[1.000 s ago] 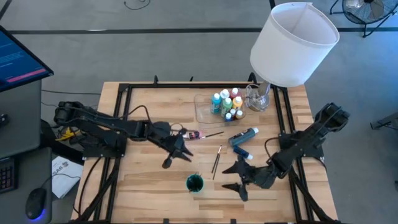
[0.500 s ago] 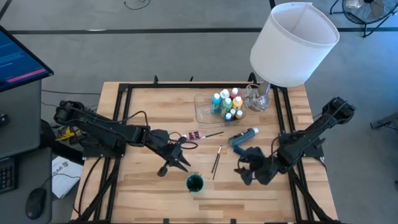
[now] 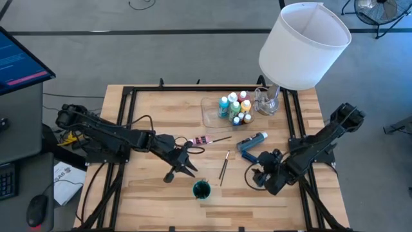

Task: Pick & Place Paint Supplies
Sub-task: Put the small blue paint bottle into the transparent bin

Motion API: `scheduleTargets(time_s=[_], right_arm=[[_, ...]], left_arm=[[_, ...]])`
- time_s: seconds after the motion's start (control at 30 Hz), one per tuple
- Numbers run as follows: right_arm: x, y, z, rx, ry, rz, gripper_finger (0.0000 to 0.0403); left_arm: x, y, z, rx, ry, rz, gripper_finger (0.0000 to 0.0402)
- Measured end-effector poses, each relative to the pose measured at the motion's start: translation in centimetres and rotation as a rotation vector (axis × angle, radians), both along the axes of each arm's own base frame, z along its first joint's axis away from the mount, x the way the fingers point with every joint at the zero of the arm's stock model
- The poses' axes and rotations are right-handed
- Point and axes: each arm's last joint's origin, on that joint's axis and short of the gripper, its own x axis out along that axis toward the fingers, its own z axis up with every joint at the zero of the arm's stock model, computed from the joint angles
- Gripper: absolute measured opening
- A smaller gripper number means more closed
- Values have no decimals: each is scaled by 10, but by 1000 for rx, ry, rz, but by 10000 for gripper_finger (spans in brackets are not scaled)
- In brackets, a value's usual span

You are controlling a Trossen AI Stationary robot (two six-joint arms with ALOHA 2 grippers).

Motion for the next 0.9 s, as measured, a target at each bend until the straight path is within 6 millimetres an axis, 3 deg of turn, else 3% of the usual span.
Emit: scheduleTargets(time_s=[0.23,0.9], right_arm=[[-11,5,-18,-58,88,-67,281],[5,-1,-52,-140,188,-142,275]], left_arm=[[-3,2,-9,6,23,30,1],[-3,3,-10,8,0,83,1]])
